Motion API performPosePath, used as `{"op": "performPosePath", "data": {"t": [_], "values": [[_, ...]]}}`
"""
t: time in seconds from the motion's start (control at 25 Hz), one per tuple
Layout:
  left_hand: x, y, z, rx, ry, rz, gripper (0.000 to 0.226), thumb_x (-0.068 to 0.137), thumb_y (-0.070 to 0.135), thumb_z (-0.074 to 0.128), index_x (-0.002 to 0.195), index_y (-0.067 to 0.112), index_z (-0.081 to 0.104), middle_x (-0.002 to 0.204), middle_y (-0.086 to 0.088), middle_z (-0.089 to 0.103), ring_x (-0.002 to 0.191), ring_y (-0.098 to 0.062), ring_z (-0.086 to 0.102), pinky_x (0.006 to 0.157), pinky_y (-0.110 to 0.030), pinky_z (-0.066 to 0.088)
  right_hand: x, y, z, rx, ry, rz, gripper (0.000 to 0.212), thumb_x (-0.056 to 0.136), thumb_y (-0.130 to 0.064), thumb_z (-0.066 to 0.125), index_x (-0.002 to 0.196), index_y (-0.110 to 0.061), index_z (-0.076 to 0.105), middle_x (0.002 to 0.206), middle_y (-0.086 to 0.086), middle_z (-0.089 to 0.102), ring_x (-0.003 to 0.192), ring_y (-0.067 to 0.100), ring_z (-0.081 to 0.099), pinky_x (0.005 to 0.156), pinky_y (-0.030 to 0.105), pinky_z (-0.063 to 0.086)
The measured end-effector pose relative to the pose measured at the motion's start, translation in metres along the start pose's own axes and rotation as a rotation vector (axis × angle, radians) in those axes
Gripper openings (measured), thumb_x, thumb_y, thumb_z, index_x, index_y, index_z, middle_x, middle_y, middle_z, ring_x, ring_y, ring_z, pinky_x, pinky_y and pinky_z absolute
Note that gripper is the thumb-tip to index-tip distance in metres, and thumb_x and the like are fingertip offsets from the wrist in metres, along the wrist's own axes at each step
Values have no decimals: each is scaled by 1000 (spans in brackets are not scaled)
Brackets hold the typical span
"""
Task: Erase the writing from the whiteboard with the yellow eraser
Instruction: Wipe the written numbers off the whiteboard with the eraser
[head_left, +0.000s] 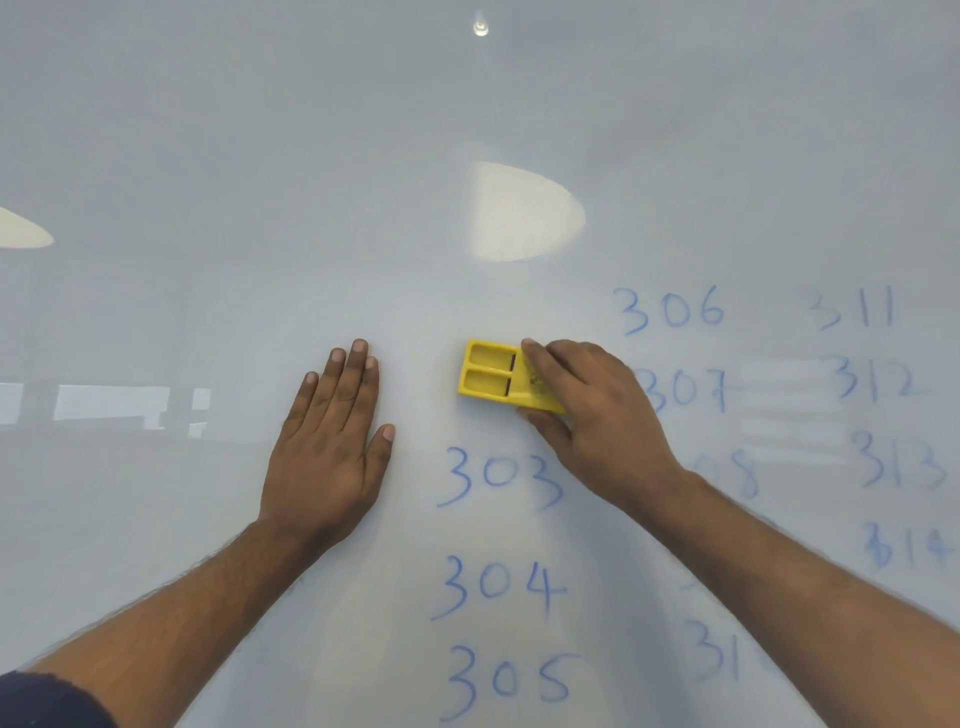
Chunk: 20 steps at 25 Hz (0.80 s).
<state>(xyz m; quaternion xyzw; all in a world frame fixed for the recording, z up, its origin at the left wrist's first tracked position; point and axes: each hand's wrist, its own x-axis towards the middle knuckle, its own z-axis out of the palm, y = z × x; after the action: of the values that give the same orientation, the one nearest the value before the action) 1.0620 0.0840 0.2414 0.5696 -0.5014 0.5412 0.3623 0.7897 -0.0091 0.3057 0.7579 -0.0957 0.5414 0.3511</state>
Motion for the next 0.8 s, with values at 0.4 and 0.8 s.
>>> {"op": "performPosePath", "data": {"t": [0.4, 0.8], "values": [[-8, 1, 0, -5, -7, 4, 65, 104, 37, 28, 160, 7, 16, 169, -8, 12, 157, -22, 8, 127, -42, 10, -48, -20, 6, -1, -131, -219, 51, 97, -34, 56, 136, -3, 52, 117, 13, 61, 103, 34, 59, 90, 43, 48], [-15, 3, 1, -19, -13, -7, 64, 104, 35, 29, 160, 6, 16, 169, -8, 12, 157, -22, 7, 127, -42, 9, -46, -53, 27, 117, -104, -140, 49, 97, -32, 57, 134, -1, 52, 115, 13, 61, 99, 34, 57, 88, 43, 47]]}}
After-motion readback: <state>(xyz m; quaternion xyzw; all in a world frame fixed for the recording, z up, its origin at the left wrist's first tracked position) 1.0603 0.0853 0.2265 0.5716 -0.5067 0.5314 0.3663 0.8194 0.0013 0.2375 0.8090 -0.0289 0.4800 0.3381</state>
